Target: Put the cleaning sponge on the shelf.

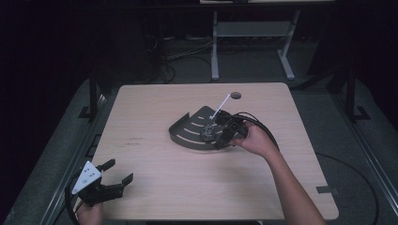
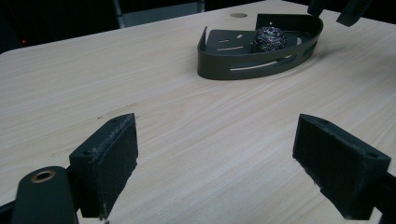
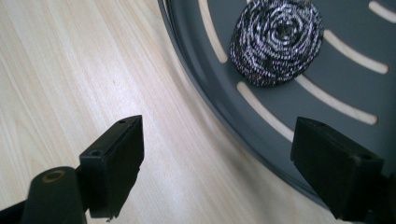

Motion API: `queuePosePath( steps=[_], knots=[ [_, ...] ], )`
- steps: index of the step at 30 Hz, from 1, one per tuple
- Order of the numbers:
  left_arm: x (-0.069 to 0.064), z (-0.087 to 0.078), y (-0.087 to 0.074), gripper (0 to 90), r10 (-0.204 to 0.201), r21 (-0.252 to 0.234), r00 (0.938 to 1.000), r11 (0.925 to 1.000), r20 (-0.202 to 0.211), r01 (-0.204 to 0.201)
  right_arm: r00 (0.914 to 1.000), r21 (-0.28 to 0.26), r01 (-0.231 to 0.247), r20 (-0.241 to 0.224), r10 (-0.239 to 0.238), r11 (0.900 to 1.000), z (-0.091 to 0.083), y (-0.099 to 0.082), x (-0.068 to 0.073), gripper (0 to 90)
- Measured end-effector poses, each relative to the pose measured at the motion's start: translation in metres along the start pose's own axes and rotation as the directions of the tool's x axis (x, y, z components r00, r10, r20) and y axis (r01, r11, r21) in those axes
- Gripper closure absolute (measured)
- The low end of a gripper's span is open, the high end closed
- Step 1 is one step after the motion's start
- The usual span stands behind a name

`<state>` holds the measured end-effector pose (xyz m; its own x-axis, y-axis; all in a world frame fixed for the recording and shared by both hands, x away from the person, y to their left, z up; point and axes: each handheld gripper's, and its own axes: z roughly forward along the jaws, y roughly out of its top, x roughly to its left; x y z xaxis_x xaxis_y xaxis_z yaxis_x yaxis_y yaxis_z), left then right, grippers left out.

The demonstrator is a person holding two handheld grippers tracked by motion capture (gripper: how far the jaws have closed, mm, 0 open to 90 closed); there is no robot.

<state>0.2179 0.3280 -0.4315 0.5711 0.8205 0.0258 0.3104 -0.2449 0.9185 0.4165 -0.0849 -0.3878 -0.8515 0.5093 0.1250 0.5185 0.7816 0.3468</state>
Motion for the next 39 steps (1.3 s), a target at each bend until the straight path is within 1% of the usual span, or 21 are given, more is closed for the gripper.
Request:
queuePosePath(
  steps=[4,7,8,9,13,17,19,21,28,31,35,39],
  knots=[
    [0.000,0.001,0.000,13.5,-0.003,0.001,1.0000,1.0000,0.001,0.003,1.0000,-0.007,0.001,0.000,-0.001,1.0000,0.000,-0.006,0.000,16.6],
    [-0.001,0.001,0.000,13.5,0.003,0.002,1.0000,1.0000,0.001,-0.003,1.0000,-0.007,-0.004,0.001,0.004,1.0000,0.002,-0.010,0.001,16.3],
    [-0.001,0.001,0.000,13.5,0.003,0.002,1.0000,1.0000,0.002,-0.003,1.0000,0.005,-0.006,-0.002,0.006,1.0000,0.003,-0.012,0.002,15.4],
    [-0.001,0.001,0.000,13.5,0.002,0.002,1.0000,1.0000,0.003,-0.002,1.0000,0.005,-0.006,-0.002,0.006,1.0000,0.003,-0.012,0.002,15.4],
    [-0.001,0.001,0.000,13.5,0.001,0.003,1.0000,1.0000,0.004,-0.001,0.9999,-0.004,-0.009,-0.007,0.009,1.0000,0.003,-0.018,0.004,15.2],
    [-0.002,0.002,0.000,13.5,0.004,0.003,1.0000,1.0000,0.007,-0.004,0.9998,-0.008,-0.017,-0.011,0.017,0.9998,0.004,-0.023,0.003,15.2],
    [-0.002,0.002,0.000,13.5,0.004,0.006,1.0000,1.0000,0.006,-0.004,0.9999,0.006,-0.014,-0.003,0.014,0.9999,0.005,-0.026,0.004,15.2],
    [-0.002,0.002,0.000,13.5,0.001,0.007,1.0000,1.0000,0.005,-0.001,0.9999,-0.002,-0.013,-0.007,0.013,0.9999,0.006,-0.028,0.005,15.2],
    [-0.002,0.002,0.000,13.5,0.001,0.005,1.0000,1.0000,0.004,-0.001,0.9999,-0.004,-0.013,-0.007,0.013,0.9999,0.008,-0.036,0.008,15.1],
    [-0.001,0.002,-0.001,13.5,0.001,0.006,1.0000,1.0000,0.006,-0.001,1.0000,0.010,-0.008,0.001,0.008,0.9999,0.008,-0.038,0.009,15.1],
    [-0.001,0.002,-0.001,13.5,0.000,0.007,1.0000,1.0000,0.005,0.000,1.0000,-0.021,-0.003,-0.006,0.003,0.9998,0.006,-0.043,0.011,15.2],
    [-0.002,0.002,0.000,13.5,0.006,0.008,1.0000,0.9999,0.005,-0.007,0.9999,-0.023,-0.009,-0.008,0.009,0.9997,0.007,-0.050,0.011,15.2]
  ],
)
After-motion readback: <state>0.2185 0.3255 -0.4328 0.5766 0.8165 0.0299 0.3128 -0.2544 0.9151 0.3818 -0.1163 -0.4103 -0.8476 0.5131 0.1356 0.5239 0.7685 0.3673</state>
